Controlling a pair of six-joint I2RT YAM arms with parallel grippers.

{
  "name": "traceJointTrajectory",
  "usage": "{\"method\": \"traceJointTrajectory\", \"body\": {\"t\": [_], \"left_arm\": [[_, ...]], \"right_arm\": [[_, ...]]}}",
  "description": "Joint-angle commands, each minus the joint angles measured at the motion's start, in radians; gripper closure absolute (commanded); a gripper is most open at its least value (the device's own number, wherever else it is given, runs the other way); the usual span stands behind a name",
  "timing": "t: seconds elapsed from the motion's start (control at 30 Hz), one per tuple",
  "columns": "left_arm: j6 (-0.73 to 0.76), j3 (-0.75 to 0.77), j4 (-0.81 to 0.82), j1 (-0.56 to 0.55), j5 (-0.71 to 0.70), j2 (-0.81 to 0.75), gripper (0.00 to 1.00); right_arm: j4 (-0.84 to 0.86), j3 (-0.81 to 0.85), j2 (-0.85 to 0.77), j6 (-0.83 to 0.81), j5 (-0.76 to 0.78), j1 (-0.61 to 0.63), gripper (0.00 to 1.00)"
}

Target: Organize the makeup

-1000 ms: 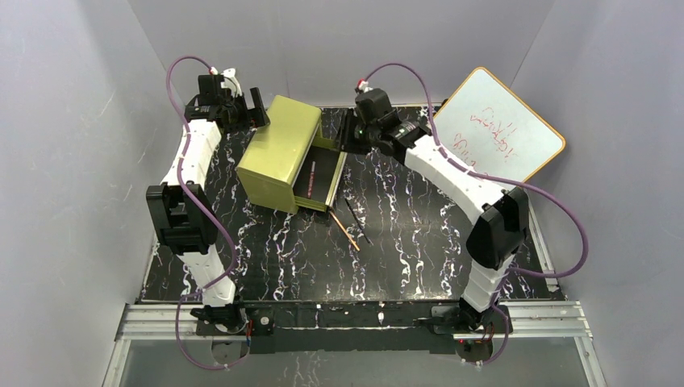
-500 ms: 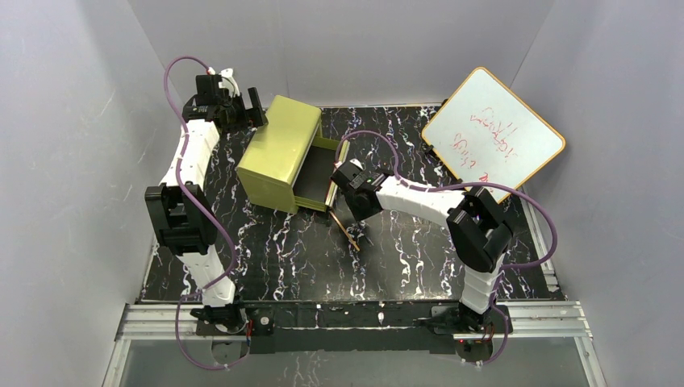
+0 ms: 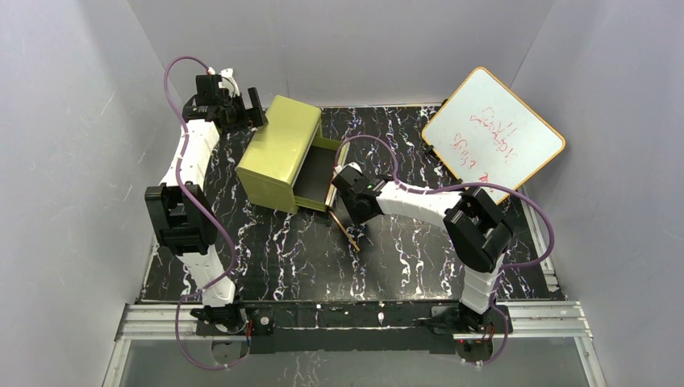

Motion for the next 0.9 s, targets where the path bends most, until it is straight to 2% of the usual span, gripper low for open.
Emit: {"method": "traceJointTrajectory", "body": {"t": [0.0, 0.37, 0.6, 0.7, 0.83, 0.87], "left_arm": [[0.052, -0.039, -0.15, 0.026, -0.105, 0.01, 0.01], [0.053, -0.041, -0.151, 0.026, -0.106, 0.009, 0.01], [0.053, -0.042, -0.151, 0.026, -0.108, 0.01, 0.01], [0.053, -0.042, -0.15, 0.026, -0.109, 0.01, 0.01], [0.053, -0.04, -0.151, 0.026, -0.109, 0.009, 0.01], [0.053, -0.039, -0.152, 0.026, -0.108, 0.009, 0.01]], "right_arm": [[0.053, -0.018, -0.016, 0.001, -0.034, 0.006, 0.56], [0.121, -0.08, 0.007, 0.006, -0.069, 0.004, 0.57], [0.14, -0.097, 0.03, 0.008, -0.074, 0.006, 0.63], [0.14, -0.104, 0.042, 0.003, -0.067, 0.004, 0.7], [0.12, -0.1, 0.061, 0.004, -0.049, 0.006, 0.97], [0.11, -0.095, 0.066, 0.005, -0.042, 0.004, 0.99]]}}
